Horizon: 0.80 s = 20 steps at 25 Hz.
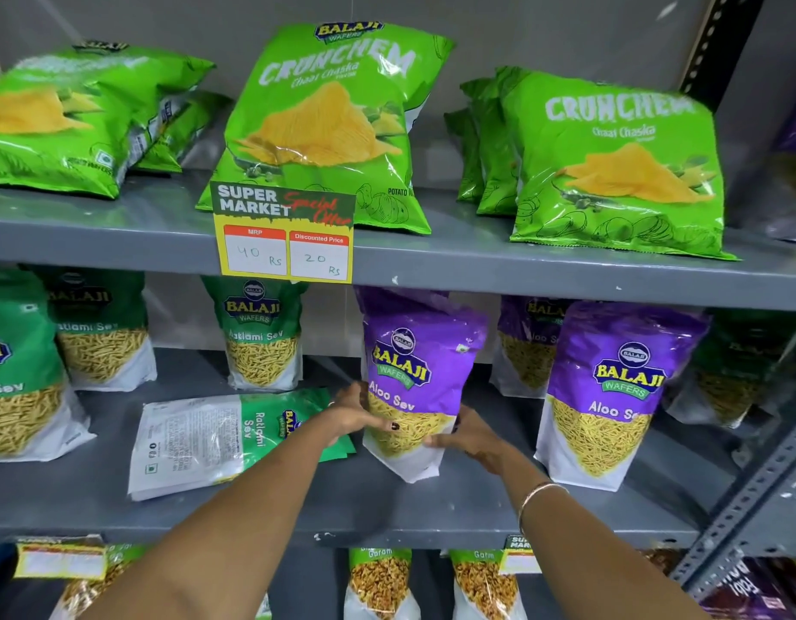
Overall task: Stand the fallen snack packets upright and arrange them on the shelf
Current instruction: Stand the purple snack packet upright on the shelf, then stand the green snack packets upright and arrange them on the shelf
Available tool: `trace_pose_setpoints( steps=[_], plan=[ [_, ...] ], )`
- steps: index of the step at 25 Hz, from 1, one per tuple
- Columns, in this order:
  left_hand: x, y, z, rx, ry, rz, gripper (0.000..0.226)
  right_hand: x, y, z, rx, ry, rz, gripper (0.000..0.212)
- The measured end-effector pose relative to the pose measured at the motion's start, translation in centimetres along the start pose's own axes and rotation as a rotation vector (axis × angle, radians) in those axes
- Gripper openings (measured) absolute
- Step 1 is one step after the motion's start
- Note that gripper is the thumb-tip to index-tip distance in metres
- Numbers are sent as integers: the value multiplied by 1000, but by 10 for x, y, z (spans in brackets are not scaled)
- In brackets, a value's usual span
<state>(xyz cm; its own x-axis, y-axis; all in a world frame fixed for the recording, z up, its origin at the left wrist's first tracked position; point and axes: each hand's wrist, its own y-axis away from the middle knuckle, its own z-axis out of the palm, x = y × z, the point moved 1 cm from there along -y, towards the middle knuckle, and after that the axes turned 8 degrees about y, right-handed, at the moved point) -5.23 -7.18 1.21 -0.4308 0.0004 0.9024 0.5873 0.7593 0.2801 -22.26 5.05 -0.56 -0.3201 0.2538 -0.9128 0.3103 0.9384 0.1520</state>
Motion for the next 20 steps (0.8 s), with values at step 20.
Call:
trace_pose_setpoints(
  steps=[20],
  plan=[
    [-3,16,-9,100,-16,-2,61,-9,-13,-23,-333,187,221,40]
  ],
)
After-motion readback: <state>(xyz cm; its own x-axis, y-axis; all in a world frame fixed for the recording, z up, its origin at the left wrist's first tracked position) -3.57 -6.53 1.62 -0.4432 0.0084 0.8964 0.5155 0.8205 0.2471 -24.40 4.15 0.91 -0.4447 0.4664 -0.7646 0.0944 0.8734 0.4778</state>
